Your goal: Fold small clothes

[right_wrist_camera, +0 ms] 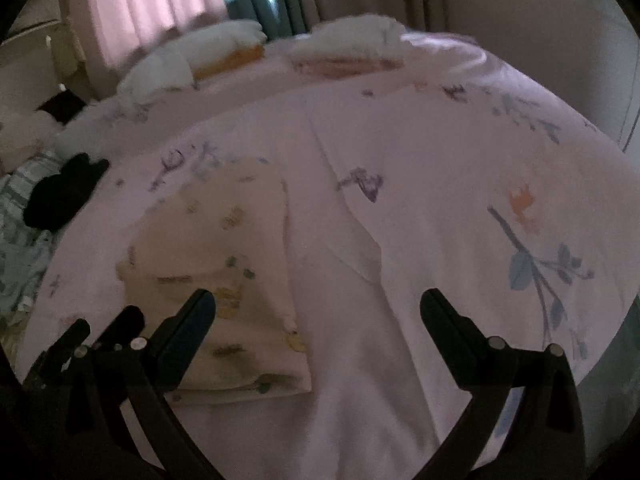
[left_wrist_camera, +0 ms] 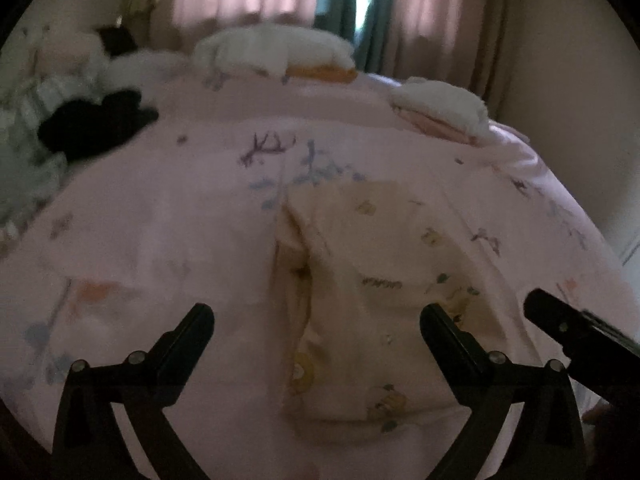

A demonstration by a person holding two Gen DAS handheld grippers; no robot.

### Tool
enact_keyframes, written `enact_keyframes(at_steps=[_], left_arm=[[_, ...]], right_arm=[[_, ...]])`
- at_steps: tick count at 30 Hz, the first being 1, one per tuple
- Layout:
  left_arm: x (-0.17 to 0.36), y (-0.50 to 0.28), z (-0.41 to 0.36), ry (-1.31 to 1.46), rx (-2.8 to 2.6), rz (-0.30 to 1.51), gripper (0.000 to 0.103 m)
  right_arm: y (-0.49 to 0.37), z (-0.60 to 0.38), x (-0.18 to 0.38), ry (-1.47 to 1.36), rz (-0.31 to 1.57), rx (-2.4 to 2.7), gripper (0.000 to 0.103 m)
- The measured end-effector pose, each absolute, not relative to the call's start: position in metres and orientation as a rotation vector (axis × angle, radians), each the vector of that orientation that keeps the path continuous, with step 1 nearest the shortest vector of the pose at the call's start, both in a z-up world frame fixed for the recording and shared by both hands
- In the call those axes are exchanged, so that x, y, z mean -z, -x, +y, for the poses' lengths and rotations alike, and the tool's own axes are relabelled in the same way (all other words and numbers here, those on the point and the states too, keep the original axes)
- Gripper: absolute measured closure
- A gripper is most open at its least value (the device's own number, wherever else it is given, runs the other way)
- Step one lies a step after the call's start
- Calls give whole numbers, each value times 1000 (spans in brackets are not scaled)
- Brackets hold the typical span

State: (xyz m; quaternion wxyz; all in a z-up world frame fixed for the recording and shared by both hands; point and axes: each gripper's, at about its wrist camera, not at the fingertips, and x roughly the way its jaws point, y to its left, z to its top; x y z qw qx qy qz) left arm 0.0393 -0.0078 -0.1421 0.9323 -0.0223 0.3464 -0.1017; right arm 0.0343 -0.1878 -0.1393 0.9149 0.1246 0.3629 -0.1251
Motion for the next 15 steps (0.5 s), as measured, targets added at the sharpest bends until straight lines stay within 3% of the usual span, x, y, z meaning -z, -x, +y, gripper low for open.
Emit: enact_keyframes(at_steps=[15], left_arm=[[143,-38,-20,40,239,717,1]], right_arm=[[-25,-195,133,-228,732,302,0]])
